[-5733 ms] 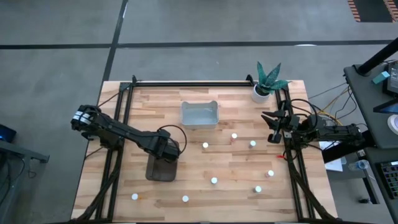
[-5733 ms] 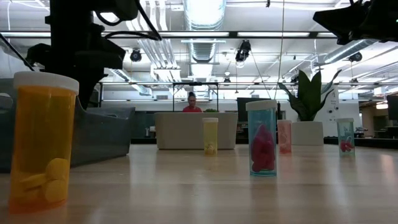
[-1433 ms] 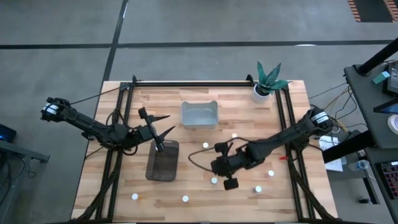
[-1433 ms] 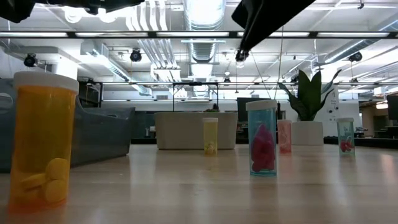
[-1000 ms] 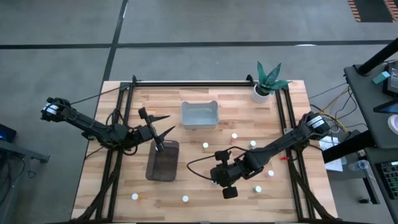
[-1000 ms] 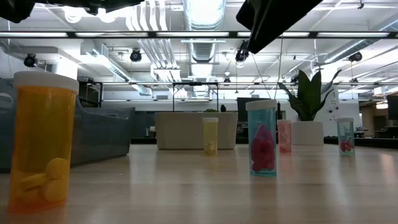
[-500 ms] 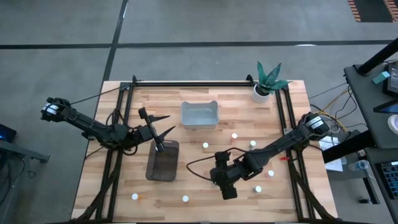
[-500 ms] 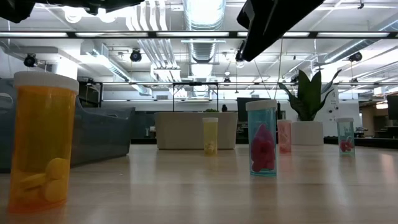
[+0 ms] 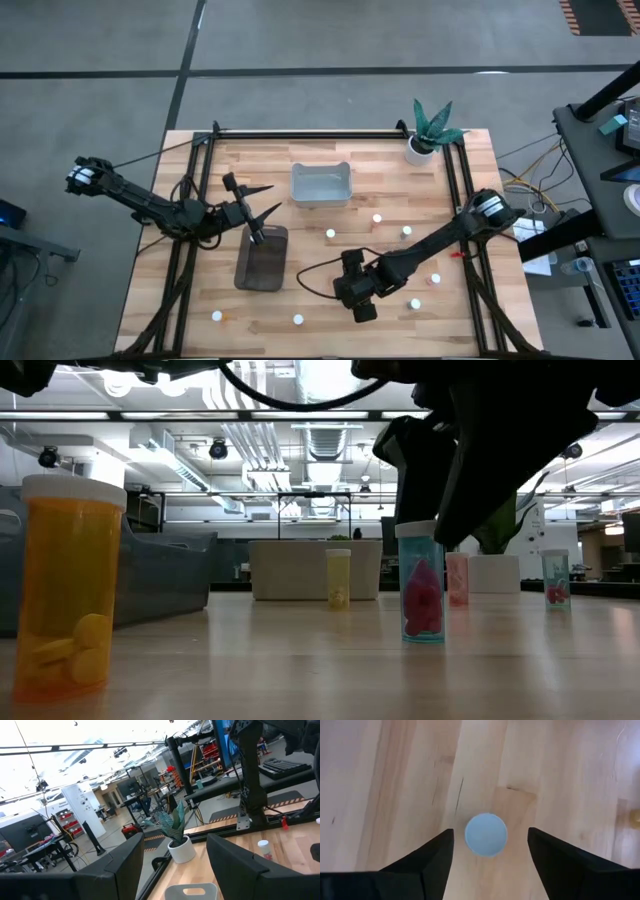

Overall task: Pick and place medicine bottles into bin by pill shape (circle, oval)
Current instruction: Put the top blue capsule bottle into the gray bin

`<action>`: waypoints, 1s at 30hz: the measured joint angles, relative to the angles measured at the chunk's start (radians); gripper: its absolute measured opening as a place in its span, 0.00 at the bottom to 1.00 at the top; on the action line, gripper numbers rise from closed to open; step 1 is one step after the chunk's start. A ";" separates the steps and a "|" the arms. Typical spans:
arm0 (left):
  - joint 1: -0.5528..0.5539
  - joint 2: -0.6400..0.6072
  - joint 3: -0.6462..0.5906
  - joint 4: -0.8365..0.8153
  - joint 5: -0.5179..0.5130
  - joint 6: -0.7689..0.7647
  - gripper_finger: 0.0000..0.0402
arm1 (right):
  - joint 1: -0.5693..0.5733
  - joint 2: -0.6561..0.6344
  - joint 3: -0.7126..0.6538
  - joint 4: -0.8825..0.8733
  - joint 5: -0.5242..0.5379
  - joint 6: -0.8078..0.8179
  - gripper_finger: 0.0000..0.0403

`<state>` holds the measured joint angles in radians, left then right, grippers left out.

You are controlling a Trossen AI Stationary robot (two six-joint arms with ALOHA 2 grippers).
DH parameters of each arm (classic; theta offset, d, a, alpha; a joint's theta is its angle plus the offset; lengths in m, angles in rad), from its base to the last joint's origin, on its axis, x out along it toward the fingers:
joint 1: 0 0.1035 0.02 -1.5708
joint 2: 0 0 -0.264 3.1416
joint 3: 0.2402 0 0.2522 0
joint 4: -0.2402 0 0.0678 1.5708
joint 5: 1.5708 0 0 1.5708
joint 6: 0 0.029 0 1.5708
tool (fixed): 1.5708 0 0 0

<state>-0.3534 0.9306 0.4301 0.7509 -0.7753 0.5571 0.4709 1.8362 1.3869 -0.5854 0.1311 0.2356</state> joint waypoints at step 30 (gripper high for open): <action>-0.001 0.000 0.000 0.000 0.000 0.000 0.50 | -0.002 0.013 -0.001 0.030 0.000 -0.008 0.28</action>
<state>-0.3542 0.9310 0.4298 0.7509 -0.7753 0.5569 0.4694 1.8488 1.3861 -0.5557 0.1310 0.2272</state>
